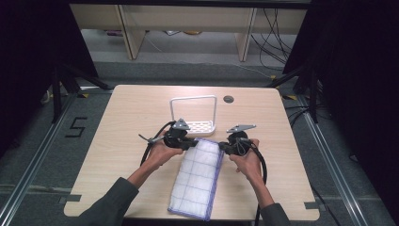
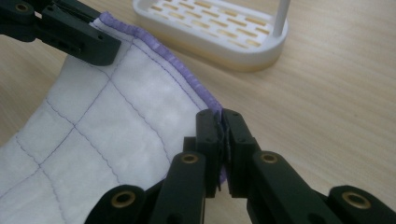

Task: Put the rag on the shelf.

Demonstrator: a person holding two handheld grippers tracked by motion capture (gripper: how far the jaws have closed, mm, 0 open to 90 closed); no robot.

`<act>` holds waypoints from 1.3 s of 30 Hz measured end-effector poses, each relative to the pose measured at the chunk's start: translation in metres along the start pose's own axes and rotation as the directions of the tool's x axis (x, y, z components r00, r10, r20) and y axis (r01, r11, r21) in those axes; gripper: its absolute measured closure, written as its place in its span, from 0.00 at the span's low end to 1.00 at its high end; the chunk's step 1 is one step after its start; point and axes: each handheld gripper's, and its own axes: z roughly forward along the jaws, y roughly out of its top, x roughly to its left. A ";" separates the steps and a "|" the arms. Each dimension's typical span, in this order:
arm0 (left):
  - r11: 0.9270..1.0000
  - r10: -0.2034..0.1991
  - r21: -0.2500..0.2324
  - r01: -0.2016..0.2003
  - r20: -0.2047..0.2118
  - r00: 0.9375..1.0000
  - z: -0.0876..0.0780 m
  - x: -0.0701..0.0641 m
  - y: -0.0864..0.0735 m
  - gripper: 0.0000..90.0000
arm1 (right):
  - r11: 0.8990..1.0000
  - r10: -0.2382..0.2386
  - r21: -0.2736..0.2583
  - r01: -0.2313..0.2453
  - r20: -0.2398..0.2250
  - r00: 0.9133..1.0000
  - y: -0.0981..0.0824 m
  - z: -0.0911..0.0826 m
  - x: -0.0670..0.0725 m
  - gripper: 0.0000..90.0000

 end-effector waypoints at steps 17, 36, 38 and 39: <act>0.996 0.030 -0.087 -0.028 0.019 0.999 -0.069 -0.010 0.021 0.94 | 0.989 -0.067 -0.138 0.061 -0.042 0.997 0.031 -0.049 0.032 0.97; 0.971 0.051 -0.233 -0.045 0.020 0.998 -0.139 -0.029 0.076 0.94 | 0.947 -0.171 -0.272 0.169 0.015 0.985 0.106 -0.116 0.048 0.97; 0.969 0.035 -0.244 -0.030 0.013 0.999 -0.143 -0.024 0.082 0.94 | 0.944 -0.168 -0.284 0.166 0.017 0.986 0.116 -0.120 0.049 0.97; 0.969 0.035 -0.243 -0.032 0.008 0.999 -0.143 -0.022 0.084 0.94 | 0.942 -0.171 -0.288 0.170 0.023 0.985 0.121 -0.121 0.049 0.97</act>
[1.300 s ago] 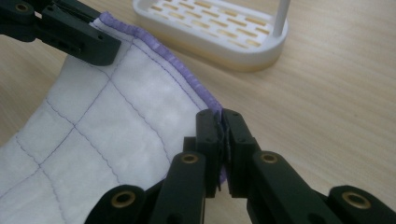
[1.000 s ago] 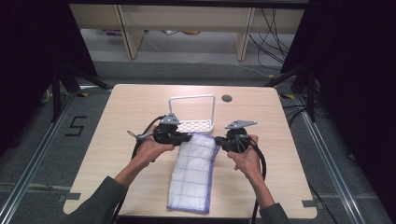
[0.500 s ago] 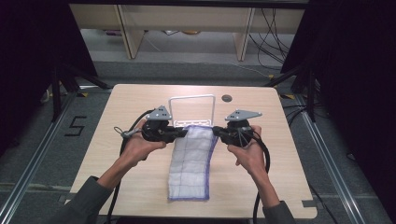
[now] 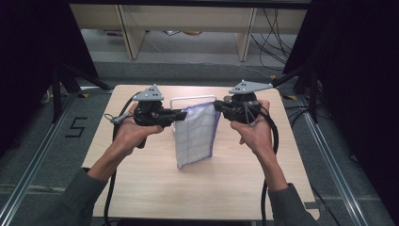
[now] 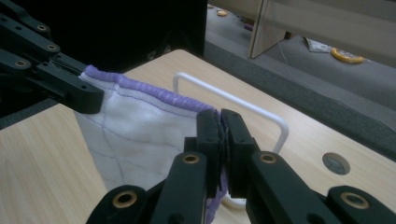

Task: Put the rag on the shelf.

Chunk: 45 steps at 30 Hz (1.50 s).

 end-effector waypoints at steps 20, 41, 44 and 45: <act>0.999 -0.041 -0.034 0.039 -0.047 0.998 0.002 0.033 0.035 0.94 | 0.997 0.048 -0.054 -0.048 0.008 0.999 0.043 0.021 -0.022 0.97; 0.993 -0.087 -0.081 0.080 -0.087 0.992 0.006 0.057 0.073 0.94 | 0.995 0.072 -0.075 -0.069 0.035 0.997 0.082 0.026 -0.042 0.97; 0.992 -0.102 -0.082 0.096 -0.085 0.991 0.009 0.062 0.074 0.94 | 0.995 0.073 -0.076 -0.070 0.036 0.997 0.085 0.029 -0.045 0.97; 0.990 -0.118 -0.089 0.111 -0.079 0.990 0.010 0.063 0.074 0.94 | 0.995 0.068 -0.079 -0.065 0.033 0.997 0.086 0.030 -0.045 0.97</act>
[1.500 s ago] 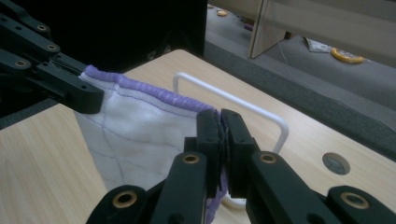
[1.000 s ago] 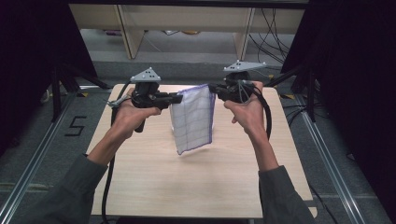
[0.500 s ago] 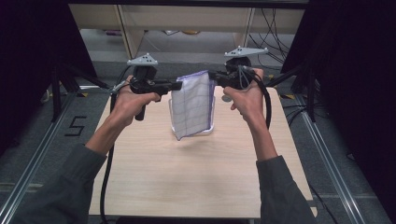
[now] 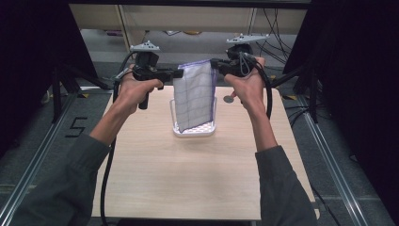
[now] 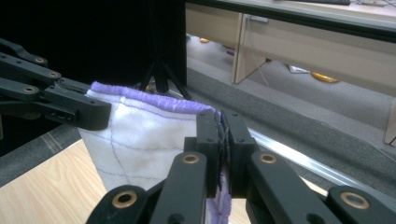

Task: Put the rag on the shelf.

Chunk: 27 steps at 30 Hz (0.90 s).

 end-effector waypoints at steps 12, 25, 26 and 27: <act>0.996 -0.071 -0.054 0.072 0.013 0.997 0.005 0.014 0.008 0.94 | 1.000 0.025 -0.016 -0.025 0.009 1.000 0.008 0.012 -0.010 0.97; 0.982 -0.175 -0.074 0.172 -0.038 0.984 0.021 0.045 0.002 0.93 | 0.999 0.052 -0.001 -0.052 0.019 0.998 0.012 0.042 -0.021 0.97; 0.980 -0.189 -0.075 0.185 -0.043 0.981 0.025 0.049 0.000 0.93 | 0.998 0.067 0.002 -0.067 0.022 0.998 0.011 0.044 -0.021 0.97; 0.980 -0.192 -0.063 0.189 -0.049 0.980 0.027 0.051 -0.001 0.93 | 0.998 0.070 0.003 -0.070 0.029 0.997 0.010 0.049 -0.023 0.97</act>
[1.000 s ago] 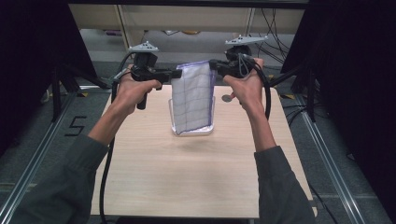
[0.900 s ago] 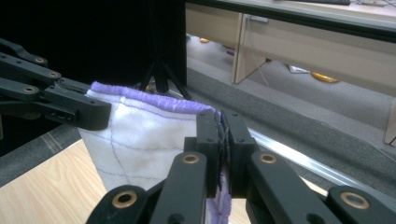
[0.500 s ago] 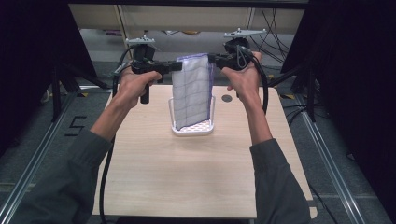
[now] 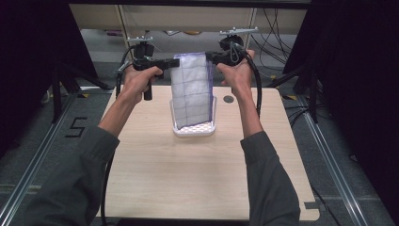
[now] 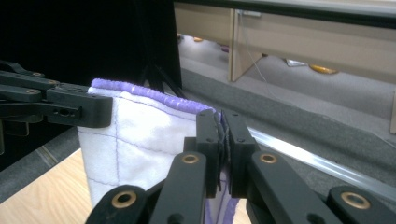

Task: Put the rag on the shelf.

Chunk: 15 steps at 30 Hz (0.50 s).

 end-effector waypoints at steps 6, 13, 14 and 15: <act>1.000 -0.008 0.026 0.008 -0.016 1.000 0.013 0.011 -0.005 0.93 | 0.999 0.004 0.035 -0.005 0.026 1.000 -0.010 0.023 -0.009 0.97; 0.998 -0.040 0.046 0.040 -0.018 0.999 0.024 0.024 -0.015 0.93 | 0.998 0.011 0.061 -0.015 0.054 0.999 -0.022 0.043 -0.015 0.97; 0.998 -0.044 0.048 0.045 -0.015 0.999 0.025 0.024 -0.017 0.93 | 0.998 0.023 0.065 -0.026 0.049 0.999 -0.025 0.045 -0.016 0.97; 0.997 -0.051 0.050 0.051 -0.015 0.999 0.026 0.025 -0.019 0.93 | 0.998 0.019 0.066 -0.023 0.052 0.998 -0.027 0.047 -0.018 0.97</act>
